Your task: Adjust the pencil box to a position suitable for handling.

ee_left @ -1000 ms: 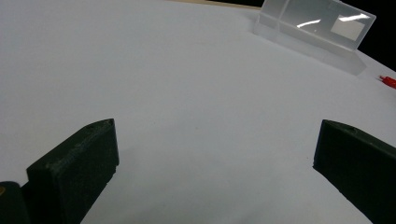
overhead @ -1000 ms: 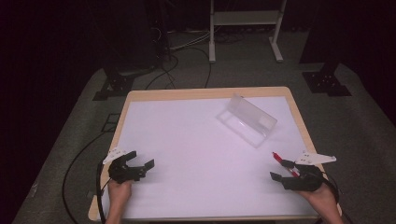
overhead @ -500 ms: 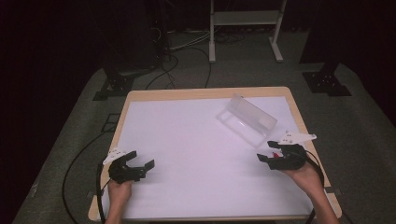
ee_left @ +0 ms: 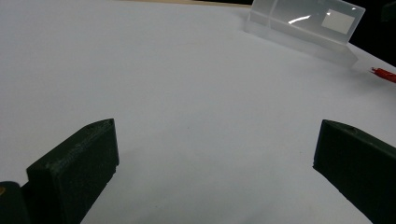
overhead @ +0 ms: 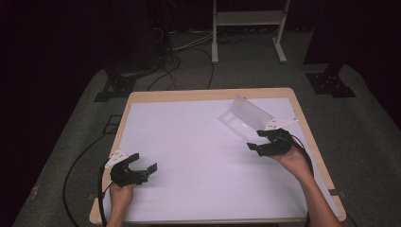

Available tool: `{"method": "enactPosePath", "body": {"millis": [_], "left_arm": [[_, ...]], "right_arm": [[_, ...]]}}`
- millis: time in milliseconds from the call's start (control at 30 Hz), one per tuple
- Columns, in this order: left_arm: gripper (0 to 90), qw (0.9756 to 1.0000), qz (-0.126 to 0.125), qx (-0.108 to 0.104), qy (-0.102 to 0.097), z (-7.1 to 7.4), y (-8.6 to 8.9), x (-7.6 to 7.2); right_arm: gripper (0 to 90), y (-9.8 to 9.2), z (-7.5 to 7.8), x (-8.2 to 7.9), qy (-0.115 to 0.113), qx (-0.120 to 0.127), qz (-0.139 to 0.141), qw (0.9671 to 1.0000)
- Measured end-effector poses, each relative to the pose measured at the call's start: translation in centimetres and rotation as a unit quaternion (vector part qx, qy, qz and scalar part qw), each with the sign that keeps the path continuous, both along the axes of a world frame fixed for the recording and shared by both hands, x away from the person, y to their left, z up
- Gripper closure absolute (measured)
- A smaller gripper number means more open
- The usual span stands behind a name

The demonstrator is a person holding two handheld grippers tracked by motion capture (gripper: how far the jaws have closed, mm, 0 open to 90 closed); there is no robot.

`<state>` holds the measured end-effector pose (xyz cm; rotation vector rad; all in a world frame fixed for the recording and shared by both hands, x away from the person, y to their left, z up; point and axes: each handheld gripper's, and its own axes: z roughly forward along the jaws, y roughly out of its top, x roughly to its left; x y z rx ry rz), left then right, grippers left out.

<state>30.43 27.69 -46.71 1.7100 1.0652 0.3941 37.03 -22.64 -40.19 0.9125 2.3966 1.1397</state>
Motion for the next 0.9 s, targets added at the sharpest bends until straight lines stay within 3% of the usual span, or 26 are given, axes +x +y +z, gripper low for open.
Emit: {"method": "enactPosePath", "body": {"millis": [333,800,900], "left_arm": [[0.0,1.0,0.001,-0.002,-0.001,0.0,0.0,0.0],[0.0,1.0,0.001,-0.002,-0.001,0.0,0.0,0.0],[0.0,1.0,0.001,-0.003,-0.001,0.0,0.0,0.0]], "right_arm": [[33.8,1.2,0.0,2.3,0.01,-0.008,0.003,0.9999],[34.5,2.4,-1.4,4.9,0.028,-0.021,0.0,0.9994],[35.1,2.6,-1.9,5.4,0.046,-0.026,-0.004,0.9986]]}}
